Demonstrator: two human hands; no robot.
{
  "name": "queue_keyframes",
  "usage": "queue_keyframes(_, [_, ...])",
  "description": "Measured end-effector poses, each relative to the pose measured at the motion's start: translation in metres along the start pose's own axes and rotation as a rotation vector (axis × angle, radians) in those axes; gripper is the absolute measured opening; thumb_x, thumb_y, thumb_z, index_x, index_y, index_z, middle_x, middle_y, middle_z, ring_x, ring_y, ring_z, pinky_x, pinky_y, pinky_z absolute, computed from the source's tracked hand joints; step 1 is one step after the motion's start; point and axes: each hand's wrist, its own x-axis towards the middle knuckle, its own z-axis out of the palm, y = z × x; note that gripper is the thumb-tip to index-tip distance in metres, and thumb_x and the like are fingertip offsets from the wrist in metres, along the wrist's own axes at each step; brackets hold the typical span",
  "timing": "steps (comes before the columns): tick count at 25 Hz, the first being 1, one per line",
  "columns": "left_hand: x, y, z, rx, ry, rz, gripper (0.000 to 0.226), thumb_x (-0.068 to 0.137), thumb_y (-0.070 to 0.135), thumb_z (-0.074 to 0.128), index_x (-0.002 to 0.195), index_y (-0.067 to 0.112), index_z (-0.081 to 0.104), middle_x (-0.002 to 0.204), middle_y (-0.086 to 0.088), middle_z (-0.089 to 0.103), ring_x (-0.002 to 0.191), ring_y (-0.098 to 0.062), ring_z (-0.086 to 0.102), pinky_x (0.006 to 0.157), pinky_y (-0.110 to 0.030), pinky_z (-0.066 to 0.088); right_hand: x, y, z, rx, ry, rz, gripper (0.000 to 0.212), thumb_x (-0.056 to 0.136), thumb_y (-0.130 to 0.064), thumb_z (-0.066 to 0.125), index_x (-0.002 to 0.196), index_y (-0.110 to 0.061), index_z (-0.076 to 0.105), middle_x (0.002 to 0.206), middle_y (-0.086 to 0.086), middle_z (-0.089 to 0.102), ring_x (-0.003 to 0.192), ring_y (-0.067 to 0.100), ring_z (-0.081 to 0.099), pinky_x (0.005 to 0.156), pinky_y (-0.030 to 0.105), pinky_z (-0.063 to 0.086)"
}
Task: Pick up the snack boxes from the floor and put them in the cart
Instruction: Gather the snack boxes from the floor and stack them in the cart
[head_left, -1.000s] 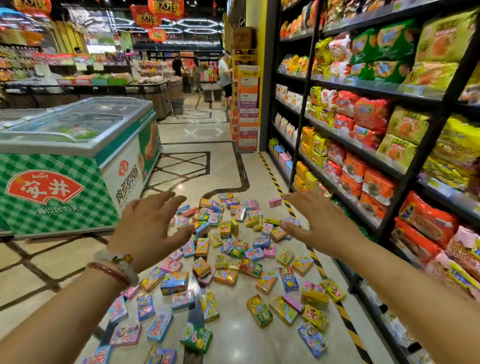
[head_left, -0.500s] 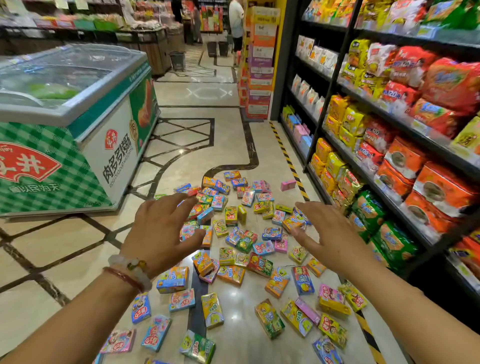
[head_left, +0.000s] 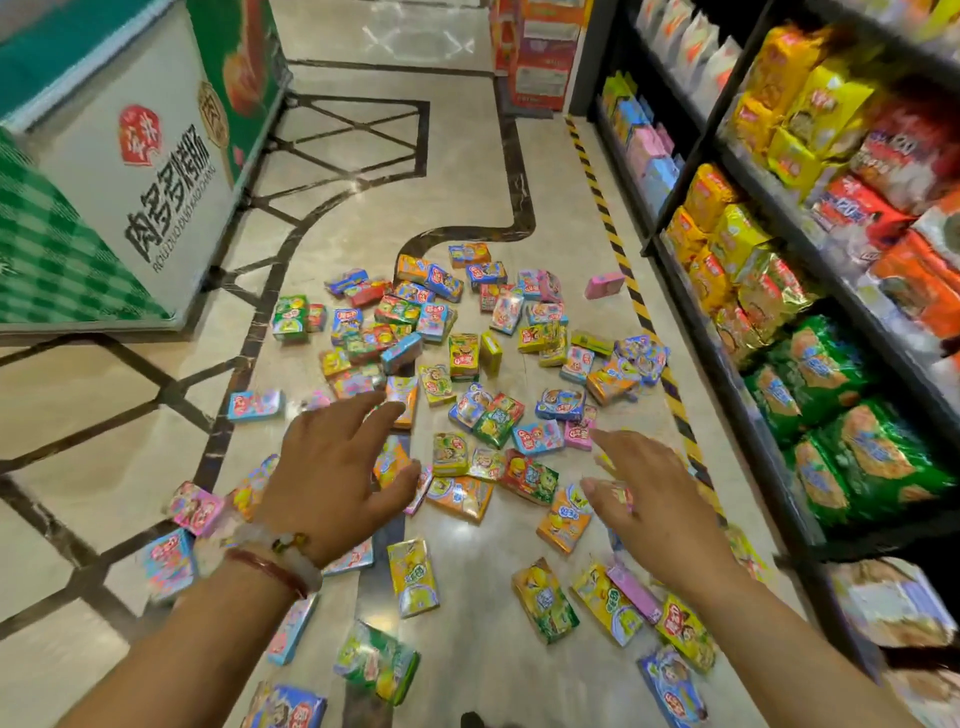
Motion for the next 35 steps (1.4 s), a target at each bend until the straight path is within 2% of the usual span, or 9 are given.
queue_keyframes(6, [-0.047, -0.066, 0.228, -0.069, -0.094, -0.162, 0.055, 0.076, 0.051, 0.045, 0.113, 0.014, 0.061, 0.112, -0.015, 0.065, 0.098, -0.035, 0.064, 0.081, -0.05, 0.049, 0.016, 0.102, 0.219, 0.046, -0.026, 0.017, 0.056, 0.081, -0.045, 0.05, 0.116, -0.004, 0.065, 0.109, 0.015, 0.066, 0.104, 0.026, 0.053, 0.086, 0.024, 0.034])
queue_keyframes(9, [-0.078, -0.102, 0.346, -0.06, -0.13, -0.175, 0.052, 0.076, 0.05, 0.045, 0.116, 0.02, 0.055, 0.109, -0.016, 0.066, 0.105, -0.036, 0.061, 0.084, -0.054, 0.049, 0.017, 0.16, 0.336, 0.083, -0.115, 0.079, 0.058, 0.08, -0.049, 0.054, 0.118, -0.007, 0.065, 0.115, 0.013, 0.065, 0.105, 0.031, 0.061, 0.09, 0.024, 0.039])
queue_keyframes(13, [-0.124, -0.157, 0.498, -0.005, -0.326, -0.226, 0.058, 0.074, 0.049, 0.046, 0.106, 0.004, 0.064, 0.107, -0.022, 0.061, 0.1, -0.047, 0.059, 0.089, -0.049, 0.047, 0.009, 0.232, 0.477, 0.068, -0.395, 0.213, 0.059, 0.086, -0.035, 0.065, 0.137, -0.011, 0.046, 0.141, 0.01, 0.045, 0.129, 0.027, 0.044, 0.106, 0.028, 0.031])
queue_keyframes(16, [-0.151, -0.177, 0.567, -0.03, -0.433, -0.487, 0.072, 0.078, 0.045, 0.065, 0.133, 0.002, 0.049, 0.132, -0.027, 0.048, 0.122, -0.045, 0.046, 0.102, -0.047, 0.036, -0.004, 0.266, 0.534, -0.027, -0.588, 0.37, 0.074, 0.08, -0.054, 0.056, 0.137, -0.011, 0.039, 0.135, 0.007, 0.047, 0.129, 0.025, 0.044, 0.096, 0.025, 0.035])
queue_keyframes(19, [-0.179, -0.188, 0.599, -0.139, -0.519, -0.813, 0.103, 0.061, 0.046, 0.083, 0.143, 0.004, 0.036, 0.127, -0.025, 0.051, 0.117, -0.042, 0.046, 0.097, -0.044, 0.036, -0.014, 0.275, 0.55, -0.2, -0.659, 0.502, 0.072, 0.081, -0.043, 0.063, 0.139, -0.012, 0.034, 0.124, 0.01, 0.052, 0.116, 0.027, 0.051, 0.083, 0.028, 0.041])
queue_keyframes(22, [-0.198, -0.188, 0.607, -0.258, -0.438, -1.137, 0.093, 0.043, 0.046, 0.088, 0.115, -0.003, 0.053, 0.108, -0.027, 0.059, 0.102, -0.044, 0.055, 0.084, -0.048, 0.047, -0.019, 0.279, 0.558, -0.322, -0.612, 0.527, 0.056, 0.08, -0.046, 0.065, 0.119, -0.011, 0.046, 0.119, 0.008, 0.054, 0.113, 0.024, 0.052, 0.082, 0.028, 0.042])
queue_keyframes(24, [-0.199, -0.179, 0.608, -0.374, -0.358, -1.246, 0.082, 0.047, 0.027, 0.094, 0.109, -0.007, 0.052, 0.107, -0.027, 0.058, 0.1, -0.044, 0.057, 0.083, -0.048, 0.045, -0.02, 0.282, 0.56, -0.273, -0.603, 0.592, 0.058, 0.079, -0.051, 0.066, 0.116, -0.011, 0.046, 0.119, 0.007, 0.054, 0.114, 0.023, 0.051, 0.083, 0.028, 0.042])
queue_keyframes(30, [-0.193, -0.175, 0.62, -0.543, -0.359, -1.295, 0.056, 0.058, 0.022, 0.09, 0.096, -0.006, 0.061, 0.091, -0.019, 0.066, 0.076, -0.028, 0.059, 0.072, -0.036, 0.048, -0.024, 0.293, 0.561, -0.042, -0.636, 0.74, 0.06, 0.076, -0.059, 0.069, 0.106, -0.014, 0.041, 0.111, 0.006, 0.058, 0.099, 0.022, 0.057, 0.068, 0.028, 0.039])
queue_keyframes(35, [-0.182, -0.159, 0.621, -0.743, -0.429, -1.347, 0.041, 0.066, 0.019, 0.084, 0.095, -0.004, 0.066, 0.09, -0.018, 0.067, 0.078, -0.028, 0.061, 0.073, -0.034, 0.046, -0.016, 0.271, 0.573, 0.003, -0.538, 0.737, 0.077, 0.069, -0.062, 0.072, 0.119, -0.011, 0.045, 0.119, 0.01, 0.054, 0.111, 0.026, 0.054, 0.079, 0.029, 0.042])
